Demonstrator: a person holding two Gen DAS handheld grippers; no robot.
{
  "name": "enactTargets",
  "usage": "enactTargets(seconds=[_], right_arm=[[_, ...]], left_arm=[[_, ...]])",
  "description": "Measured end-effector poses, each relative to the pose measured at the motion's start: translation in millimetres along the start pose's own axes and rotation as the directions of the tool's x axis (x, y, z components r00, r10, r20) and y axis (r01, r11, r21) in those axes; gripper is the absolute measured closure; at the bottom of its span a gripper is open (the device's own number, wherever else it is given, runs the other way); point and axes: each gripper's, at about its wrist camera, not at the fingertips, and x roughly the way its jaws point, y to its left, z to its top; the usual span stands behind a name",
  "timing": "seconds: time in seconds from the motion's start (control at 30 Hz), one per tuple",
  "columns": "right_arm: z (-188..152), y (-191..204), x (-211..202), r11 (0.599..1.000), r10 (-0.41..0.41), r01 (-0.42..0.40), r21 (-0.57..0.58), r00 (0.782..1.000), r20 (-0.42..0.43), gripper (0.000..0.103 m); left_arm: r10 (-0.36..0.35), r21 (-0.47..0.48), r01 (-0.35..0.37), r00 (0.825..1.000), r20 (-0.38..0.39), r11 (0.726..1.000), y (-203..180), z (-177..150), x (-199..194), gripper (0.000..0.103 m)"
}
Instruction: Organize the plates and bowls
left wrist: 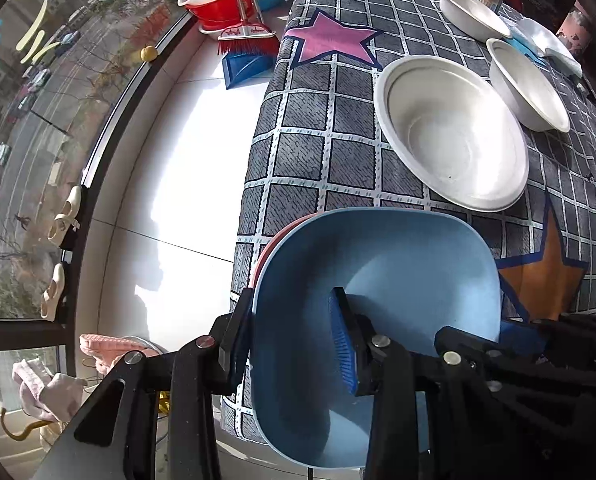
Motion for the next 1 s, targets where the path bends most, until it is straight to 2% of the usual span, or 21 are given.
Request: enactTargets(seconds=[0.07, 0.13, 0.17, 0.2, 0.23, 0.3, 0.53, 0.73, 0.9, 1.0], right_arm=[[3, 5, 4, 1.0, 0.002, -0.002, 0.003, 1.0, 0.005, 0.07], [2, 1, -1, 1.0, 0.012, -0.013, 0.005, 1.0, 0.01, 0.07], [4, 3, 1, 1.0, 0.015, -0.015, 0.004, 1.0, 0.012, 0.07], [4, 3, 2, 1.0, 0.016, -0.016, 0.003, 1.0, 0.015, 0.062], [3, -2, -2, 1.0, 0.002, -0.002, 0.003, 1.0, 0.021, 0.044], [3, -7, -5, 1.0, -0.006, 0.006, 0.003, 0.999, 0.049, 0.026], [2, -35, -3, 0.997, -0.03, 0.027, 0.068, 0.998, 0.048, 0.025], [4, -43, -1, 0.994, -0.054, 0.048, 0.102, 0.997, 0.061, 0.025], [4, -40, 4, 0.995, -0.075, 0.073, 0.064, 0.996, 0.039, 0.025], [2, -38, 3, 0.995, -0.077, 0.073, 0.062, 0.995, 0.059, 0.025]], left_arm=[[-0.001, -0.017, 0.001, 1.0, -0.004, 1.0, 3, 2, 1, 0.057], [0.022, -0.038, -0.022, 1.0, -0.001, 0.999, 7, 2, -1, 0.036], [0.032, -0.046, -0.032, 0.999, 0.008, 0.998, 9, 2, -3, 0.032], [0.041, -0.054, -0.04, 0.999, 0.018, 0.998, 11, 1, -5, 0.03], [0.044, -0.06, -0.043, 0.999, 0.02, 0.997, 13, 0, -6, 0.027], [0.029, -0.07, -0.028, 0.999, 0.015, 0.997, 15, -1, -7, 0.023], [0.014, -0.009, -0.014, 1.0, 0.005, 1.0, -14, -6, -11, 0.023], [-0.006, 0.017, 0.006, 1.0, -0.015, 1.0, -36, -8, -9, 0.023], [0.038, 0.028, -0.036, 0.998, -0.049, 0.999, -37, -11, 1, 0.023], [0.067, -0.003, -0.067, 0.998, 0.002, 0.998, -23, -8, -10, 0.022]])
